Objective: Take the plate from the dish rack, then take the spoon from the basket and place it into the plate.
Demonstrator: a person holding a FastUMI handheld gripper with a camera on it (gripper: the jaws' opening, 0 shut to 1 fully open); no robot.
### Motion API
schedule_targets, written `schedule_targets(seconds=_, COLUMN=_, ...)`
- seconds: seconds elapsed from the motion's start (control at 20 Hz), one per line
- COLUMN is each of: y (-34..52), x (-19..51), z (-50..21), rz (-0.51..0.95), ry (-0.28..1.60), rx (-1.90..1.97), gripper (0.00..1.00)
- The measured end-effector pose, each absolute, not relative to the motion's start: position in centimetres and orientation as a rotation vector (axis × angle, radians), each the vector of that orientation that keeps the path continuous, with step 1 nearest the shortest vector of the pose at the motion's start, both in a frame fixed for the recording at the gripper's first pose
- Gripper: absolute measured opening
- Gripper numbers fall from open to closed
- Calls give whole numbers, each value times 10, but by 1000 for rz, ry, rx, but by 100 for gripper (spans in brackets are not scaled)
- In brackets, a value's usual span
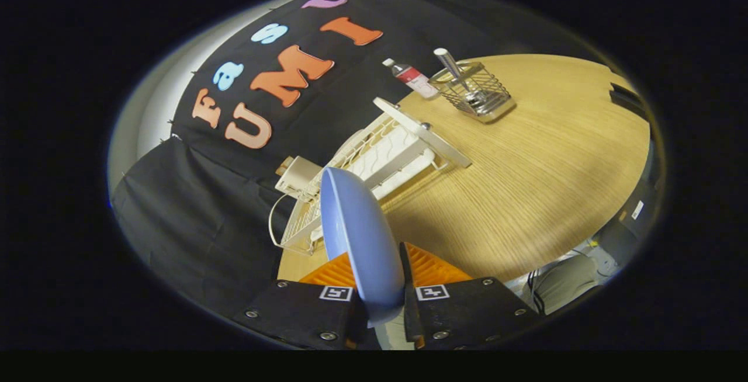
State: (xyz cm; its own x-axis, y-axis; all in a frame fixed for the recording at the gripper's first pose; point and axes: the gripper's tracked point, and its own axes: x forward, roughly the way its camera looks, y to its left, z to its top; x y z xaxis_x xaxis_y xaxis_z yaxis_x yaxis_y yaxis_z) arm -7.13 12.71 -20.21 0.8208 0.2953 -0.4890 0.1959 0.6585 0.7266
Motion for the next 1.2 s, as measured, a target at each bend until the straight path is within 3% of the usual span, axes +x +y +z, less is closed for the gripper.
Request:
schedule_targets(seconds=0.55, y=155, x=-67, z=-228, rz=50, ry=707, rx=1004, gripper=26)
schedule_targets(seconds=0.75, y=141, x=-66, z=-223, rz=30, ry=678, rx=936, gripper=35)
schedule_targets(seconds=0.85, y=131, x=-65, z=-225, rz=7, ry=667, rx=899, gripper=42)
schedule_targets(seconds=1.2, y=79, x=-58, z=-213, rz=-86, ry=589, rx=761, gripper=88)
